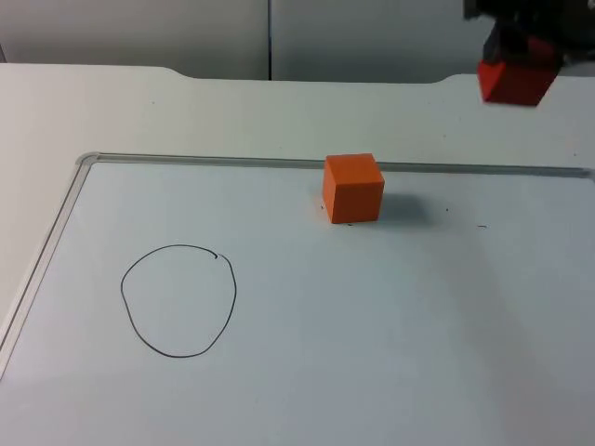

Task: Pick up one cube with the left hand and another cube with the right hand. First place the cube in the right hand at the target position, then stack the cube in the left hand on top.

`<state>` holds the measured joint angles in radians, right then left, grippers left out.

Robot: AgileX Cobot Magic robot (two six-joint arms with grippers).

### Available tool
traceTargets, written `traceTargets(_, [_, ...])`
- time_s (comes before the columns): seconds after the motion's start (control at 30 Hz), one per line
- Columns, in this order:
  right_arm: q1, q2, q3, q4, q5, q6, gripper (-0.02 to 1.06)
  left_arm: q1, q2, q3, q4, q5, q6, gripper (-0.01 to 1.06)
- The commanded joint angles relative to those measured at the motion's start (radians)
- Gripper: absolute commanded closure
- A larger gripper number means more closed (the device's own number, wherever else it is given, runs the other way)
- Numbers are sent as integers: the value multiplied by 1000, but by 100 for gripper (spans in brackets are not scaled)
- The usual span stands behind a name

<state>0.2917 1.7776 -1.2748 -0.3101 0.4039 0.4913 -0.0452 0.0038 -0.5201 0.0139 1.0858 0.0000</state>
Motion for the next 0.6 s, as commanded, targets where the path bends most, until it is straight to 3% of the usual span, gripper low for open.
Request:
traceTargets(0.0, [-4,-105,-10,-7,22,-69,105,5,-4,6,0,-8,0,0])
traceTargets(0.33, [-4,-530,-3,-9,137,-237,105,5,-4,6,0,-8,0,0])
traceTargets(0.57, [-4,-779,45,-15,202,-263,105,5,-4,6,0,-8,0,0])
